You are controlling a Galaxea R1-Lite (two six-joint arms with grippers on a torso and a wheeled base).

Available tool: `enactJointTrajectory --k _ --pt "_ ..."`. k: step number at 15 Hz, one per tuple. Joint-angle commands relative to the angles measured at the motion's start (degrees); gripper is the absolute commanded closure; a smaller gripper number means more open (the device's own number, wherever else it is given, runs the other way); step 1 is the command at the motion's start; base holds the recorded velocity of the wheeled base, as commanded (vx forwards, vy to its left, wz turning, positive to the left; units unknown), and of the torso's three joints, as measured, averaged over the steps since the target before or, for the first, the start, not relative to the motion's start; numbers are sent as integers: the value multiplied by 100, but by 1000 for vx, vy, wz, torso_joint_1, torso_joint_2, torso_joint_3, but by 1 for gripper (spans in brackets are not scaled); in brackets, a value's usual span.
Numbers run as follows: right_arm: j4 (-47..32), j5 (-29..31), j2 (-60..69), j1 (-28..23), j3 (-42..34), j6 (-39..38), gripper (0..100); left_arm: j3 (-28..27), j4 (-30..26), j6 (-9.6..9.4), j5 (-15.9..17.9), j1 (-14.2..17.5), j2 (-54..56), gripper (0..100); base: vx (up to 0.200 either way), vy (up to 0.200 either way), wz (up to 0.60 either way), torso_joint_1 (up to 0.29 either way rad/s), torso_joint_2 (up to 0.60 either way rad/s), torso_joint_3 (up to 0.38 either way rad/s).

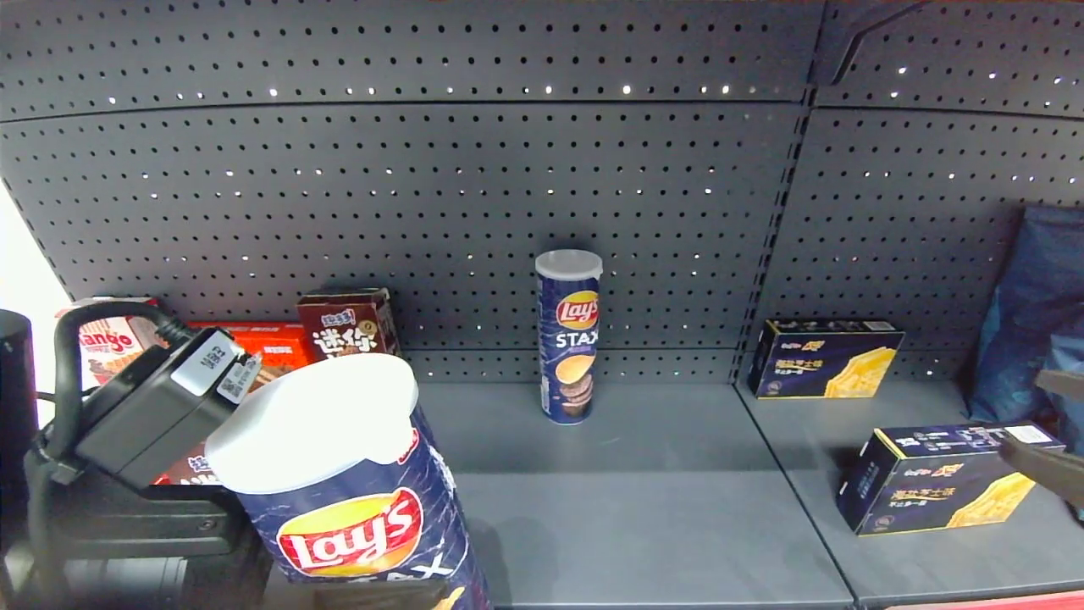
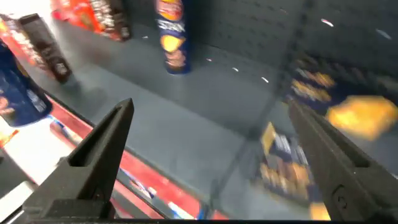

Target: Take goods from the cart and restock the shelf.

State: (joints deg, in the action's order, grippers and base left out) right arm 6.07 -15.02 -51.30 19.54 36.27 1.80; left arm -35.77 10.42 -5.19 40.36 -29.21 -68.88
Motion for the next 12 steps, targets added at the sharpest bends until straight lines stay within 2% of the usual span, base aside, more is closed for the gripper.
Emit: enactJointTrajectory --k 1,3,7,10,12 --pt "333 -19 -1480 463 645 233 0 0 4 1 -2 73 -21 100 0 0 0 0 0 0" --pt "931 -230 -2323 533 891 250 0 0 4 1 15 82 -21 100 0 0 0 0 0 0" --pt "1476 -669 -3633 507 1612 250 0 0 4 1 59 73 -47 100 0 0 0 0 0 0" --pt "1634 -660 -4336 577 2113 259 0 -44 4 1 86 82 -100 100 0 0 0 0 0 0" --pt "2030 -722 -4907 683 2306 347 0 -115 12 1 86 73 -179 100 0 0 0 0 0 0"
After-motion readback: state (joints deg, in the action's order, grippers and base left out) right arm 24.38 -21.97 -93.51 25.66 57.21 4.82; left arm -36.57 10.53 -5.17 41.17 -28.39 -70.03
